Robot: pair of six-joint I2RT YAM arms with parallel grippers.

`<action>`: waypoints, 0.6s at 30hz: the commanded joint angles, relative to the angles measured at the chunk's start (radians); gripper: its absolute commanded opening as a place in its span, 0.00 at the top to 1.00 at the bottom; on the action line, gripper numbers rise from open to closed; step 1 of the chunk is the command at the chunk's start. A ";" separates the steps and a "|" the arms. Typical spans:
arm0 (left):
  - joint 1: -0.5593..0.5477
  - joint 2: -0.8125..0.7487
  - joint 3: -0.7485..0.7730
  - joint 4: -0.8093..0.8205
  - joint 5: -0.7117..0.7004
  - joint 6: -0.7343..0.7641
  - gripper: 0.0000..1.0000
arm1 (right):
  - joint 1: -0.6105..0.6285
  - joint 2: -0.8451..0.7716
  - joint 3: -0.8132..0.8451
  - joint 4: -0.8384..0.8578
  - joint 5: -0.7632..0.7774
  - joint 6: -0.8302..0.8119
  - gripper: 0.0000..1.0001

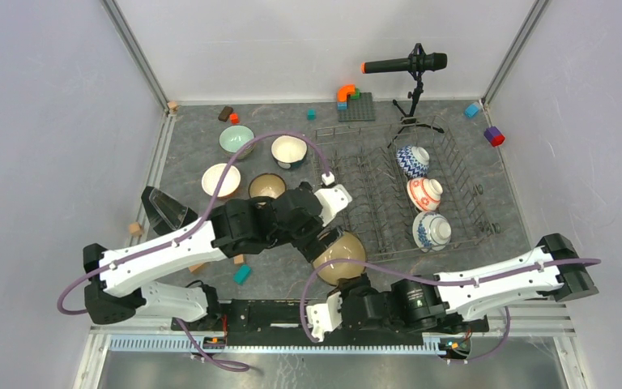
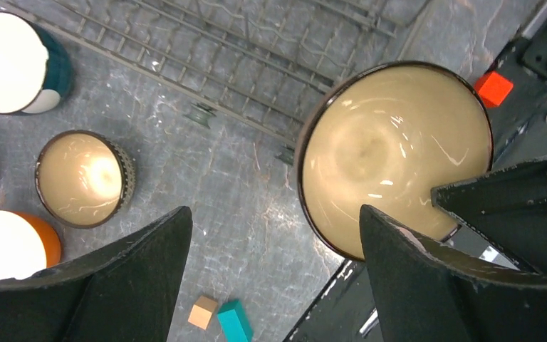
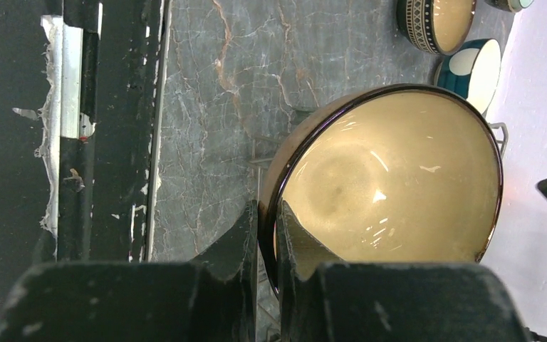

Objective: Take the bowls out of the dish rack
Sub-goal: Place the bowl at the center of the board.

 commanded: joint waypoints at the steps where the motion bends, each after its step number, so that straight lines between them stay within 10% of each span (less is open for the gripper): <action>1: -0.026 0.028 0.016 -0.050 0.022 0.070 0.09 | 0.018 0.021 0.082 0.062 0.080 -0.058 1.00; 18: -0.040 0.122 -0.002 -0.062 0.055 0.083 0.36 | 0.045 0.060 0.129 0.073 0.114 -0.081 1.00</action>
